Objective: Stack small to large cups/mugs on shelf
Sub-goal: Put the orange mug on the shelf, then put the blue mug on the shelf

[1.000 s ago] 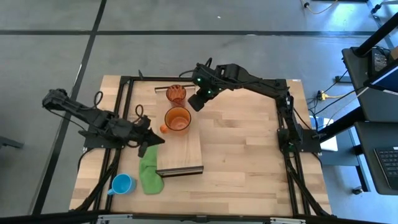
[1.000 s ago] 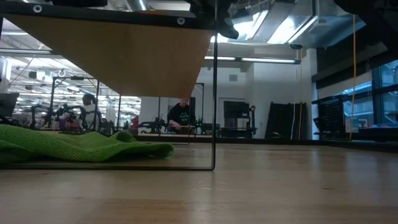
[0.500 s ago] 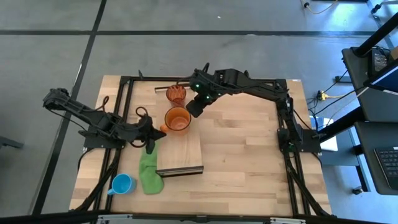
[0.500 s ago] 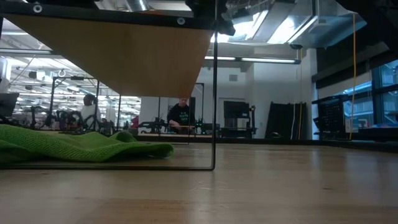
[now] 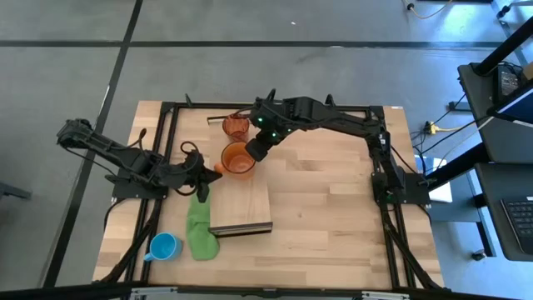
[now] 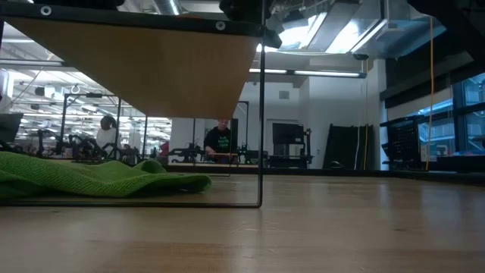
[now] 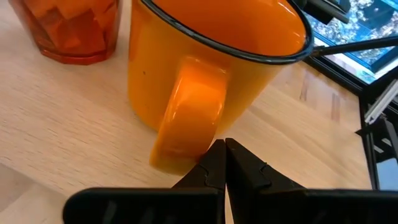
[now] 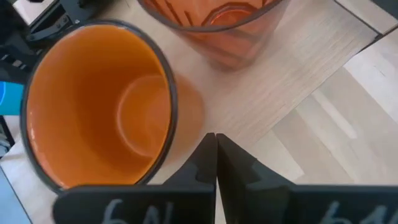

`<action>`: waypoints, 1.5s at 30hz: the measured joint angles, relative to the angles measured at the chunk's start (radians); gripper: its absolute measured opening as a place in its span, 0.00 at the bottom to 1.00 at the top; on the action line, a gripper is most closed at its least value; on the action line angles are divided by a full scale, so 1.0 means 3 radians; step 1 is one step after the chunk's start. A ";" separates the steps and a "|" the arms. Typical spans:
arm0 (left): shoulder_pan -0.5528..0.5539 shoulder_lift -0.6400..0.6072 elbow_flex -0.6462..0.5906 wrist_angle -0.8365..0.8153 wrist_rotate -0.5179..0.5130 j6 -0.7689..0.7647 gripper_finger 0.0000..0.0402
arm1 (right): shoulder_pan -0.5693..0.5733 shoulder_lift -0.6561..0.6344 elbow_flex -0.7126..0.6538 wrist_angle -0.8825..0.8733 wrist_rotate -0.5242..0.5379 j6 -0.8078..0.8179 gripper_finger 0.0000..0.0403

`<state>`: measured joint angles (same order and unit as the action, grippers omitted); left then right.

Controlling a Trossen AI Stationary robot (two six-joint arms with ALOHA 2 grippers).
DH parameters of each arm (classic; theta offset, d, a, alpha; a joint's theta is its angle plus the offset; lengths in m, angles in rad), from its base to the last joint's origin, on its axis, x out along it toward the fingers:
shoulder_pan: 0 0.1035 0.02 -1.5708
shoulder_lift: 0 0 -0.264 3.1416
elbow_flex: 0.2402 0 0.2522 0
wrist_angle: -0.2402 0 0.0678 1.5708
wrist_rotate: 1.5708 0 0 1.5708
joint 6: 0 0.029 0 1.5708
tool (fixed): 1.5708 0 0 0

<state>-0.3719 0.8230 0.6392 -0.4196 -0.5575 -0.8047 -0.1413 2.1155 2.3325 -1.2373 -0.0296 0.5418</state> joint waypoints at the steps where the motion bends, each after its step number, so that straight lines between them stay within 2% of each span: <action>1: 0.0006 0.0000 0.0000 0.0000 -0.0002 0.0000 0.00 | 0.0004 0.0000 0.0000 0.0003 0.0000 0.0000 0.01; 17: 0.0006 -0.0014 0.0000 -0.0037 0.0042 0.0100 0.00 | 0.0044 0.0000 0.0000 -0.0066 0.0003 -0.0017 0.01; 24: -0.0190 -0.0336 0.0001 0.0155 0.0149 0.0265 0.00 | 0.0009 0.0000 0.0001 -0.0169 0.0004 -0.0171 0.01; 27: -0.0271 -0.0540 0.0062 -0.0125 0.0070 0.0214 0.00 | 0.0005 0.0000 0.0001 -0.0168 -0.0002 -0.0210 0.01; 31: -0.0382 -0.0780 0.0270 -0.1007 -0.0027 -0.0066 0.00 | -0.0003 -0.0008 0.0056 -0.0186 -0.0049 -0.0266 0.01; 33: -0.0408 -0.0897 0.0398 -0.1373 0.0149 -0.0198 0.00 | -0.0025 -0.0041 0.0076 -0.0166 -0.0117 -0.0341 0.01; 39: -0.0409 -0.1152 0.0658 -0.2140 0.0998 -0.0572 0.00 | -0.0121 -0.0143 0.0076 -0.0124 -0.0417 -0.0448 0.01; 42: -0.0408 -0.1134 0.0660 -0.2431 0.1276 -0.0731 0.01 | -0.0156 -0.0151 0.0076 -0.0127 -0.0467 -0.0499 0.04; 45: -0.0408 -0.0972 0.0640 -0.2708 0.1632 -0.0801 0.08 | -0.0174 -0.0151 0.0076 -0.0120 -0.0572 -0.0517 0.11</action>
<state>-0.4942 0.5313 0.8310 -1.2319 -0.0681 -1.0450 -0.1935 2.0701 2.3554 -1.2732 -0.2011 0.3868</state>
